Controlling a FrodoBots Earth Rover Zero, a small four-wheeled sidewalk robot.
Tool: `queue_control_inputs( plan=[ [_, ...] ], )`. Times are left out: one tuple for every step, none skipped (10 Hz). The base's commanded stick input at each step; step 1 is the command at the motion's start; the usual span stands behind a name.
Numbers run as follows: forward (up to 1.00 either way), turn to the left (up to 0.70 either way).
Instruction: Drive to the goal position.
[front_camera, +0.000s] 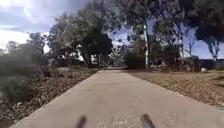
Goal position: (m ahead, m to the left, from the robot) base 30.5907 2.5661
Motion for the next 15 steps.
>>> queue_control_inputs(
  plan=[
    [1.00, 0.00],
    [1.00, 0.00],
    [1.00, 0.00],
    [1.00, 0.00],
    [1.00, 0.00],
    [1.00, 0.00],
    [1.00, 0.00],
    [1.00, 0.00],
    [1.00, 0.00],
    [1.00, 0.00],
    [1.00, 0.00],
    [1.00, 0.00],
    [1.00, 0.00],
    [1.00, 0.00],
    [1.00, 0.00]
  ],
)
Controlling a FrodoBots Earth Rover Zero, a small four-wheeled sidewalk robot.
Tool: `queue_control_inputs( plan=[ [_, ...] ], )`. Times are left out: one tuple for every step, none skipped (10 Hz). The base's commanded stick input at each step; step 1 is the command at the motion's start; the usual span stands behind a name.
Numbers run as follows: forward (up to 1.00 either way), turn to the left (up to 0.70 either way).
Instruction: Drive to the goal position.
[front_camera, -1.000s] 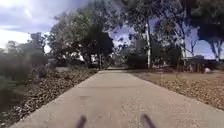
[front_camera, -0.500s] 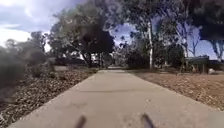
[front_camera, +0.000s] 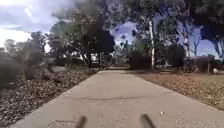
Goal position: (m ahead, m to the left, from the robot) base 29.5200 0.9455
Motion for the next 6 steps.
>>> queue_control_inputs(
  plan=[
    [1.00, 0.00],
    [1.00, 0.00],
    [1.00, 0.00],
    [1.00, 0.00],
    [1.00, 0.00],
    [1.00, 0.00]
  ],
)
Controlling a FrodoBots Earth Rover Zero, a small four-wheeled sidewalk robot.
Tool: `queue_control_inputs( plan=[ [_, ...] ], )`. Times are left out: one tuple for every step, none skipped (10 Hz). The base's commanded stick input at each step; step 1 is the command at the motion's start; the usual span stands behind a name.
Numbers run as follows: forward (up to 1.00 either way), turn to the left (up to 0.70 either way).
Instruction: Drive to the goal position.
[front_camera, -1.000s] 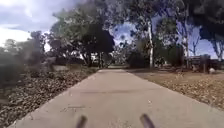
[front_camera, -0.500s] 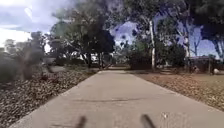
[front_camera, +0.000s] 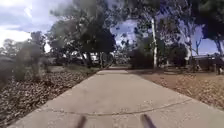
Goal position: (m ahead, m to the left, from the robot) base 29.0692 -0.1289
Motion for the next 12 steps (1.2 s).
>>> queue_control_inputs(
  plan=[
    [1.00, 0.00],
    [1.00, 0.00],
    [1.00, 0.00],
    [1.00, 0.00],
    [1.00, 0.00],
    [1.00, 0.00],
    [1.00, 0.00],
    [1.00, 0.00],
    [1.00, 0.00],
    [1.00, 0.00],
    [1.00, 0.00],
    [1.00, 0.00]
  ],
)
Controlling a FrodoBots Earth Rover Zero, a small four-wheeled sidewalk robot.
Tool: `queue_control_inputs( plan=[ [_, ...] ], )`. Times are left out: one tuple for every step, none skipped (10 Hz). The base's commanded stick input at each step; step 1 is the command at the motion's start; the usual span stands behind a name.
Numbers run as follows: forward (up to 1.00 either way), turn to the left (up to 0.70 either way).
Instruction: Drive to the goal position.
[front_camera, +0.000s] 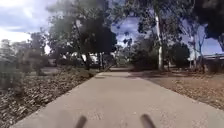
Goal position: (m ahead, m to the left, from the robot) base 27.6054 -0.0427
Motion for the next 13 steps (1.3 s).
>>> queue_control_inputs(
  plan=[
    [1.00, 0.00],
    [1.00, 0.00],
    [1.00, 0.00],
    [1.00, 0.00],
    [1.00, 0.00],
    [1.00, 0.00],
    [1.00, 0.00],
    [1.00, 0.00],
    [1.00, 0.00],
    [1.00, -0.20],
    [1.00, -0.40],
    [1.00, -0.33],
    [1.00, 0.00]
  ],
)
